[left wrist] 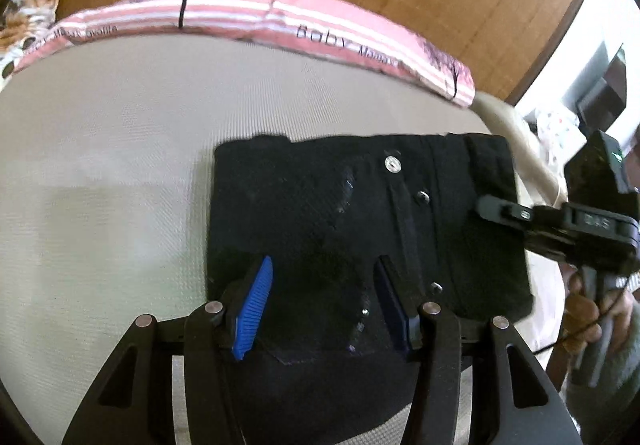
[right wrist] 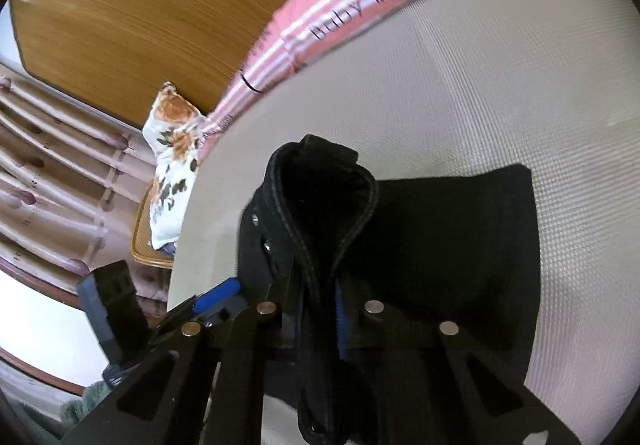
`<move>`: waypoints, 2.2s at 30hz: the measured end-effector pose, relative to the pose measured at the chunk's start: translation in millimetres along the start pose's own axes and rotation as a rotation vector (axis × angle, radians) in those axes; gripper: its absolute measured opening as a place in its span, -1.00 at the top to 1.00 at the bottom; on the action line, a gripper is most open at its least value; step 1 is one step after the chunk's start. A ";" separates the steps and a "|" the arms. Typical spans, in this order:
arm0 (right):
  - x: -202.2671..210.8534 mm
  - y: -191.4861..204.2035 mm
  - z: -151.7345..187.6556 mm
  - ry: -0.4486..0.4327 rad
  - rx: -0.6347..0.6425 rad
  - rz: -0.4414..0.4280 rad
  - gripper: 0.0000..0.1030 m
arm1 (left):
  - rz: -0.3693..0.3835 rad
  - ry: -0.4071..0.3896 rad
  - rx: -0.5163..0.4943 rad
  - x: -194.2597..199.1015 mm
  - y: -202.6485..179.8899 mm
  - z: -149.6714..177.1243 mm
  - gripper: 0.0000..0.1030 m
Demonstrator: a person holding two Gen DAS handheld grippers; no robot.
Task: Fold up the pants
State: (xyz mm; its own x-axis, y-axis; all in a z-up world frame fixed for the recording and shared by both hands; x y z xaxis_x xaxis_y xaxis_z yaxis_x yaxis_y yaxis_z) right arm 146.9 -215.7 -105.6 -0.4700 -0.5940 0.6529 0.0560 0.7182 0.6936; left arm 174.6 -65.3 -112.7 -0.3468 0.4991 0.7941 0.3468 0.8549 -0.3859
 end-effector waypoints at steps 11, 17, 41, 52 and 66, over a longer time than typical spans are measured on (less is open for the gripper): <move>17.5 -72.4 6.0 -0.039 -0.120 0.146 0.81 | 0.010 0.064 -0.107 -19.4 -31.3 17.8 -0.04; 20.3 -83.5 8.2 -0.069 -0.142 0.142 0.82 | -0.008 0.091 -0.141 -24.4 -34.3 27.1 -0.05; 50.7 -70.7 62.3 0.003 -0.123 0.201 0.30 | -0.077 0.132 -0.224 -29.9 -48.2 54.9 -0.14; 51.2 -61.1 68.2 -0.024 -0.039 0.283 0.73 | -0.131 0.132 -0.234 -22.3 -49.0 61.0 -0.14; 45.6 -84.7 80.4 -0.016 -0.059 0.315 0.79 | -0.154 0.165 -0.256 -25.6 -40.2 74.8 -0.15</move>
State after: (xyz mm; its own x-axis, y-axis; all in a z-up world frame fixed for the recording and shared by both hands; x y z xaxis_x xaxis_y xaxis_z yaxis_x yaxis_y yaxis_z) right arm 49.8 -274.4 -159.1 -0.4353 -0.3397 0.8337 0.2519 0.8431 0.4751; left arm 104.4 -101.8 -152.6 -0.2735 0.3190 0.9074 0.5163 0.8447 -0.1413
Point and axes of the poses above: each gripper's, at about its wrist camera, not at the fingertips, and x roughly against the way its jaws point, y to its left, z to its underside, the point moved 10 cm from there along -x, roughly the way its jaws point, and after that the axes turned 2 degrees about y, right-handed, at the moved point
